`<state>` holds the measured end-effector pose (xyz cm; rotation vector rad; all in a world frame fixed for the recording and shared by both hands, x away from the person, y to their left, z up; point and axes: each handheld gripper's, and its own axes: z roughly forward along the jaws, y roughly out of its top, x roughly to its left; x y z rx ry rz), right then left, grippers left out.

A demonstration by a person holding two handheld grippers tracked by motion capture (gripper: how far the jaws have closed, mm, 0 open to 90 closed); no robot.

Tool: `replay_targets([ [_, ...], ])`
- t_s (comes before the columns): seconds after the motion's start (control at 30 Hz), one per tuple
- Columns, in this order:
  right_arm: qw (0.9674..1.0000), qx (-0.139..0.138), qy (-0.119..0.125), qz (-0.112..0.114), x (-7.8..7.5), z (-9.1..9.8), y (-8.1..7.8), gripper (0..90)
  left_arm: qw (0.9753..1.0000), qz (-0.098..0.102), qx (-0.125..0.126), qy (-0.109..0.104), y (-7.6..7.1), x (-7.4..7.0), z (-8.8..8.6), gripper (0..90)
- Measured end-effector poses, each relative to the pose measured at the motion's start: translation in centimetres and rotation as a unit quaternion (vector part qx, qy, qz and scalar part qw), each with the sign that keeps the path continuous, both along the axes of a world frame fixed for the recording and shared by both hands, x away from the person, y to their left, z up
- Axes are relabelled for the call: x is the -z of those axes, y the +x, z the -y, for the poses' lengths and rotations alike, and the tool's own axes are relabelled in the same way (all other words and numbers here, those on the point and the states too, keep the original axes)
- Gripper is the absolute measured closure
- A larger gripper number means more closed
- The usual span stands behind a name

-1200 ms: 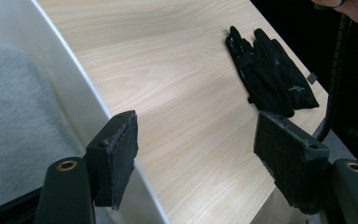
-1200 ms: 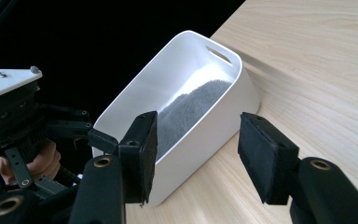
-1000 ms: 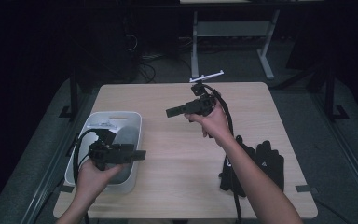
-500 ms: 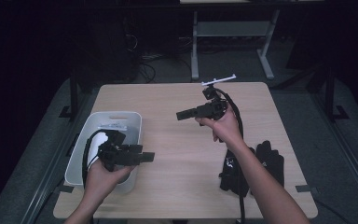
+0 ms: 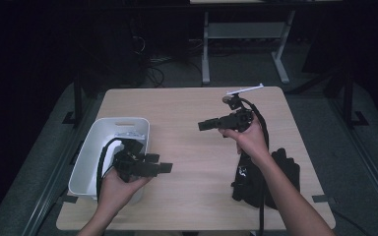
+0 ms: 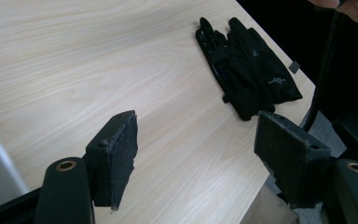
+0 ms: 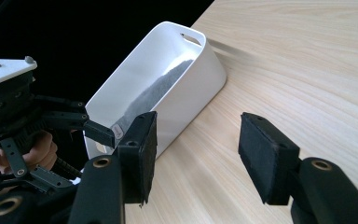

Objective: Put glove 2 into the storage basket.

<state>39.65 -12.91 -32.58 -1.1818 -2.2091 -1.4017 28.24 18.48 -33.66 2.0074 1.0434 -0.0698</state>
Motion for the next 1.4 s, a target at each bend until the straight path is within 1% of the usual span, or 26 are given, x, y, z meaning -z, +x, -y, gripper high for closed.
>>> replay_targets([
  [0.13,1.0,0.006,0.001,0.003,0.1,1.1,-0.4,46.4,1.0,0.001,0.006,0.002,0.0,0.1,0.8,30.0],
  [0.5,0.9995,0.03,-0.002,0.003,0.4,4.2,-1.5,46.4,0.9996,0.0,0.028,0.006,0.1,0.5,3.0,30.0],
  [0.8,0.9989,0.046,-0.008,0.001,0.8,6.4,-2.2,46.4,0.9993,0.003,0.038,0.006,0.1,0.7,4.4,30.0],
  [1.07,0.9982,0.059,-0.013,0.0,1.8,8.2,-2.8,46.4,0.9987,0.002,0.05,0.008,0.3,1.1,5.5,29.9],
  [1.3,0.9974,0.071,-0.015,-0.008,2.9,9.9,-3.3,46.4,0.9981,0.0,0.06,0.013,0.5,1.5,6.5,29.8],
  [1.4,0.9968,0.077,-0.016,-0.011,3.4,10.6,-3.6,46.4,0.998,0.0,0.061,0.011,0.5,1.6,7.0,29.8],
])
